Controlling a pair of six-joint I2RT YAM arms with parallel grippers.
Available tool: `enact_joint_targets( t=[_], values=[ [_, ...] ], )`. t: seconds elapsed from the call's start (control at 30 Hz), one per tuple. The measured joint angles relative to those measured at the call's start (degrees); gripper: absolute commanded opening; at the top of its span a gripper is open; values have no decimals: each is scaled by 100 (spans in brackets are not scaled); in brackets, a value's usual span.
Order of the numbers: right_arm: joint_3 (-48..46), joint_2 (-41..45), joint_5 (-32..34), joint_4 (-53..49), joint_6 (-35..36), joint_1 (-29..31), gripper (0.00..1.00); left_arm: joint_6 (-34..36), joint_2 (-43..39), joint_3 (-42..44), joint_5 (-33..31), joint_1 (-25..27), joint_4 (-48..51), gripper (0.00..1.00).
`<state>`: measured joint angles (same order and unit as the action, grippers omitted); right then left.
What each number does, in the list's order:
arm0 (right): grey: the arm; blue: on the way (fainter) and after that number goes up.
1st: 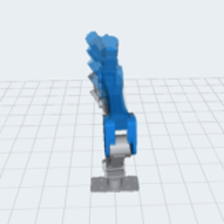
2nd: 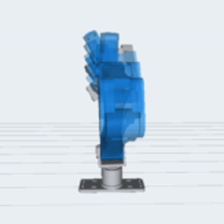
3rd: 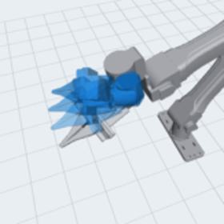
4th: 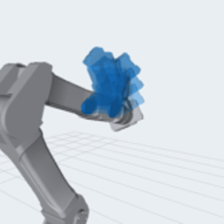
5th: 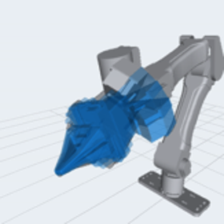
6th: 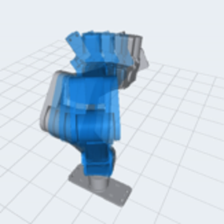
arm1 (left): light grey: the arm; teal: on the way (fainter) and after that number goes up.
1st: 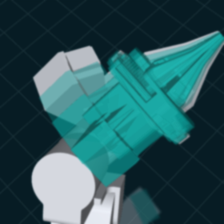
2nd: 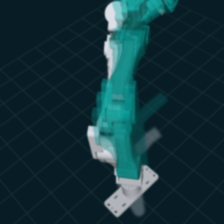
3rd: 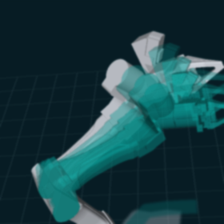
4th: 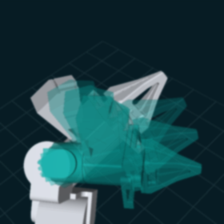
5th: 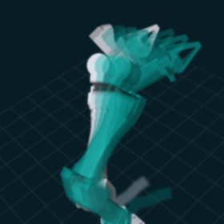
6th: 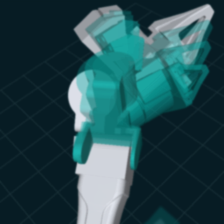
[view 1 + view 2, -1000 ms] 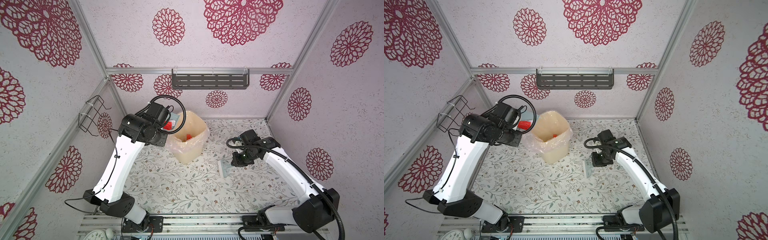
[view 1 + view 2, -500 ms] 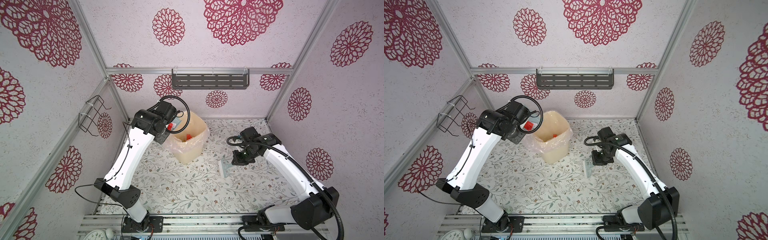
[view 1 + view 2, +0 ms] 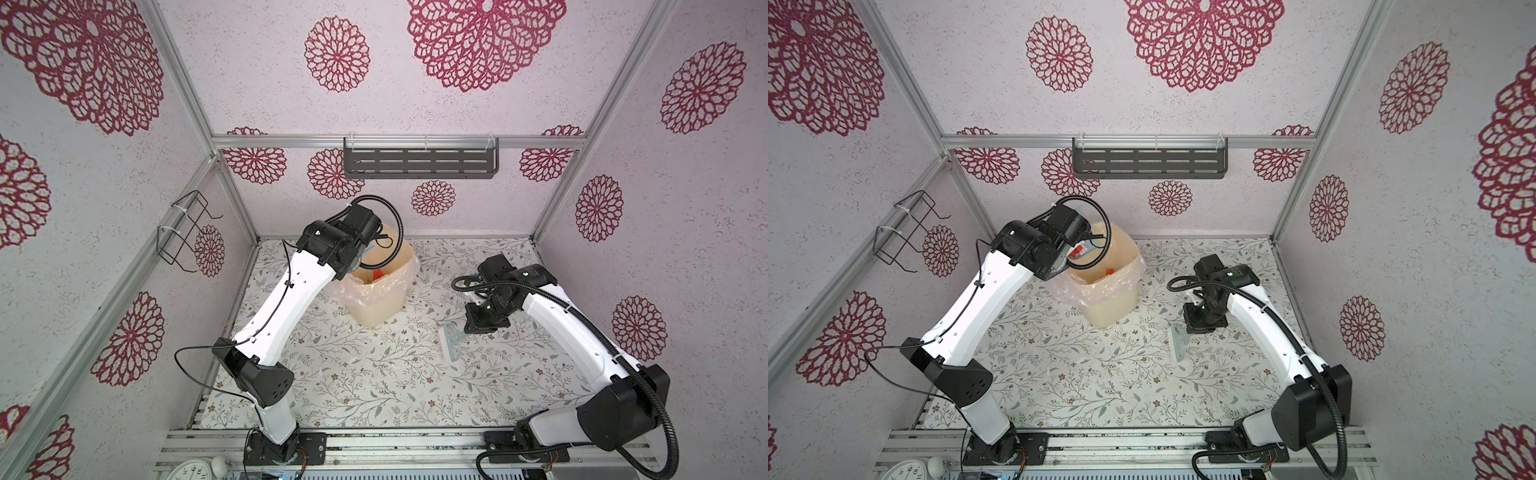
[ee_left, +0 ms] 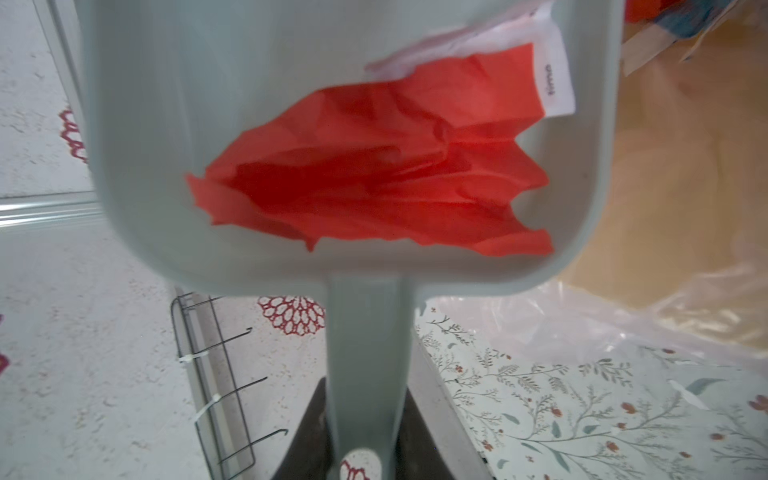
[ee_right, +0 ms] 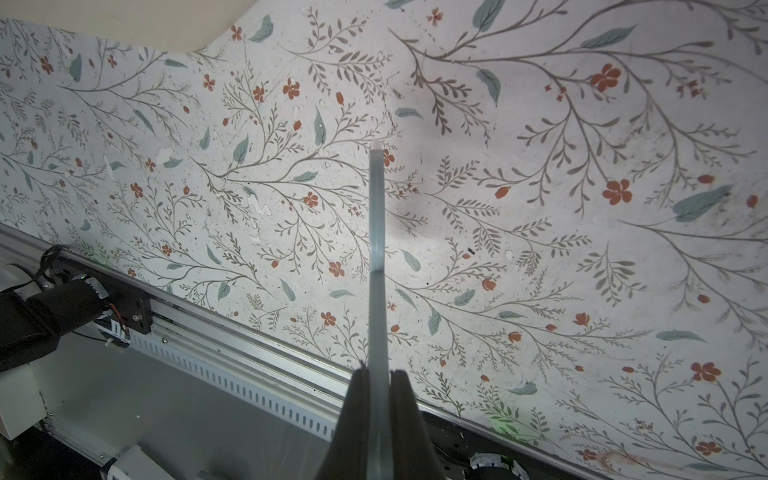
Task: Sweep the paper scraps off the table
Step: 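Tip the dustpan over the beige bin with the left gripper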
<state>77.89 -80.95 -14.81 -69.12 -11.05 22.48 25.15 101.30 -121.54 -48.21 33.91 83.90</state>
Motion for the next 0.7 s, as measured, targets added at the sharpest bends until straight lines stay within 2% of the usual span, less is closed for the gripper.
enact_joint_targets(
  t=[0.27, 0.47, 0.7],
  values=[
    [-2, 2, -31, -83, 101, -116, 0, 1189, -35, 643, -791, 13, -798, 0],
    [52, 2, -33, -216, 118, -149, 0, 2212, -155, 1360, -1095, 66, -1521, 0],
    [140, 2, -42, -284, 157, -157, 0, 3141, -295, 1617, -1303, 216, -2341, 0]
  ],
)
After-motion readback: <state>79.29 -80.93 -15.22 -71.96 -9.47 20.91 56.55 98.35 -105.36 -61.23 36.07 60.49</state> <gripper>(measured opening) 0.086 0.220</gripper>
